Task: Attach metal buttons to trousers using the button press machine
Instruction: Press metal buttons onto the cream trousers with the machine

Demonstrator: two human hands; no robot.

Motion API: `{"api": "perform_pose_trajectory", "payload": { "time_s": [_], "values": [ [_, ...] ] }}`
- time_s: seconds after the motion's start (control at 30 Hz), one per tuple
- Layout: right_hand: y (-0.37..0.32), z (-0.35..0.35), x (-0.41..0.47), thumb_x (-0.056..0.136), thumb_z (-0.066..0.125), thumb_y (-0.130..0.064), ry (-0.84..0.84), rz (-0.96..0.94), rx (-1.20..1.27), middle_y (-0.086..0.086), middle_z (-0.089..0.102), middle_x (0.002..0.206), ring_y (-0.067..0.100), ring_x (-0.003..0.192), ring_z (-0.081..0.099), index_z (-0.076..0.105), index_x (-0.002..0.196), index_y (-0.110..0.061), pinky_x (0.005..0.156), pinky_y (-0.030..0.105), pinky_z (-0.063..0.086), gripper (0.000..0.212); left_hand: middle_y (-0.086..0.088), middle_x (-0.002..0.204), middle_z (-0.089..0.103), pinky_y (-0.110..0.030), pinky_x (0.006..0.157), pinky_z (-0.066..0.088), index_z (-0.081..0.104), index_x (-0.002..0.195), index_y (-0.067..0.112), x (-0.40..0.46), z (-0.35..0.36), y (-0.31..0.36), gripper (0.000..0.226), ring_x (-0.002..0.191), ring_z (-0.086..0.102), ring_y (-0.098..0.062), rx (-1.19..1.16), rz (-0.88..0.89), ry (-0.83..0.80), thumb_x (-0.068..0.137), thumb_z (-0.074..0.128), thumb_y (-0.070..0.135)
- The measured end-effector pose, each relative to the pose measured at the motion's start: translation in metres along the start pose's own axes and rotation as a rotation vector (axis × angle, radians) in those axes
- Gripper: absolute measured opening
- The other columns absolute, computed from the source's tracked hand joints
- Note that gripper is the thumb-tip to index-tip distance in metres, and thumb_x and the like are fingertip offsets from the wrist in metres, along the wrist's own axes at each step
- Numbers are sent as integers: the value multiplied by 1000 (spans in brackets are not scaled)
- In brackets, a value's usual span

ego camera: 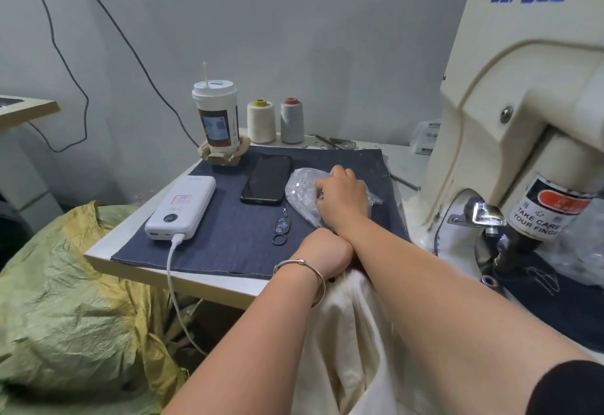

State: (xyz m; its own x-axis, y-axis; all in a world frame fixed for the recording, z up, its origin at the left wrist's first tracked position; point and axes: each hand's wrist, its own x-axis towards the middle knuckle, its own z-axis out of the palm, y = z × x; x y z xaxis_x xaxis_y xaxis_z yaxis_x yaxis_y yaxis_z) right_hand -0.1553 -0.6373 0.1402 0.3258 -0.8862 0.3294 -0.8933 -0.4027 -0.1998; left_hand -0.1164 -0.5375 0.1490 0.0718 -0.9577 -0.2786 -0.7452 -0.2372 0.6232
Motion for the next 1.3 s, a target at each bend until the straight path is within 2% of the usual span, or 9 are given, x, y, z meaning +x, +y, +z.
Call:
{"api": "perform_pose_trajectory", "payload": {
  "time_s": [0.1,0.17,0.23,0.3,0.37,0.6,0.7,0.97,1.3],
  "values": [
    [1,2,1,95,49,-18,-1,36,-19,7,51,119,27,110,45,69,105,-17,86,34,36,22,-29,116,64,-31,55,35,63,108,-9,-1,-2,0,28,85,55,-36,8,1,5,97,41,5],
    [2,3,2,95,50,-19,-7,40,-32,7,51,121,26,112,44,68,107,-16,88,34,37,22,-27,117,64,-26,51,33,63,110,-9,0,-1,0,30,96,59,-40,14,-13,-2,98,40,6],
    [3,3,1,95,49,-17,-3,43,-21,7,51,121,26,112,44,68,107,-15,88,34,37,23,-19,101,65,-19,48,30,65,97,-2,0,-1,-1,28,99,61,-37,13,-18,1,99,39,8],
    [4,2,0,95,48,-15,3,60,-6,7,51,120,26,112,44,69,107,-13,88,33,38,24,-9,73,55,-21,47,33,54,72,9,2,-1,-2,28,74,57,-30,3,-17,-6,97,42,9],
    [4,1,-1,95,48,-14,6,64,-9,7,52,119,26,113,44,69,107,-12,87,33,39,24,-5,66,50,-23,44,33,49,66,12,2,0,-2,28,55,48,-20,-31,-45,4,94,45,10],
    [4,0,-3,90,49,-14,9,69,9,8,54,114,26,110,46,71,102,-11,86,34,41,25,-5,65,47,-23,46,31,46,64,13,4,1,-2,32,61,46,-23,26,-22,0,96,46,12],
    [3,-1,-4,87,51,-14,16,89,42,9,54,112,27,108,46,71,98,-9,85,34,42,23,-4,64,46,-21,44,29,46,64,14,4,1,-2,32,56,43,-17,49,-14,6,96,47,14],
    [5,-6,-8,89,48,-8,16,143,-2,13,44,124,28,110,46,63,105,-4,81,31,40,22,-4,63,51,-19,35,30,50,67,12,4,1,-4,26,50,44,-15,-42,-47,10,93,50,14],
    [9,-4,-9,92,45,-8,42,97,-34,9,52,116,26,110,47,68,109,-12,83,34,46,29,-1,65,54,-25,47,31,55,72,13,4,4,-4,19,55,45,-15,-109,-59,39,90,53,18]
  ]
}}
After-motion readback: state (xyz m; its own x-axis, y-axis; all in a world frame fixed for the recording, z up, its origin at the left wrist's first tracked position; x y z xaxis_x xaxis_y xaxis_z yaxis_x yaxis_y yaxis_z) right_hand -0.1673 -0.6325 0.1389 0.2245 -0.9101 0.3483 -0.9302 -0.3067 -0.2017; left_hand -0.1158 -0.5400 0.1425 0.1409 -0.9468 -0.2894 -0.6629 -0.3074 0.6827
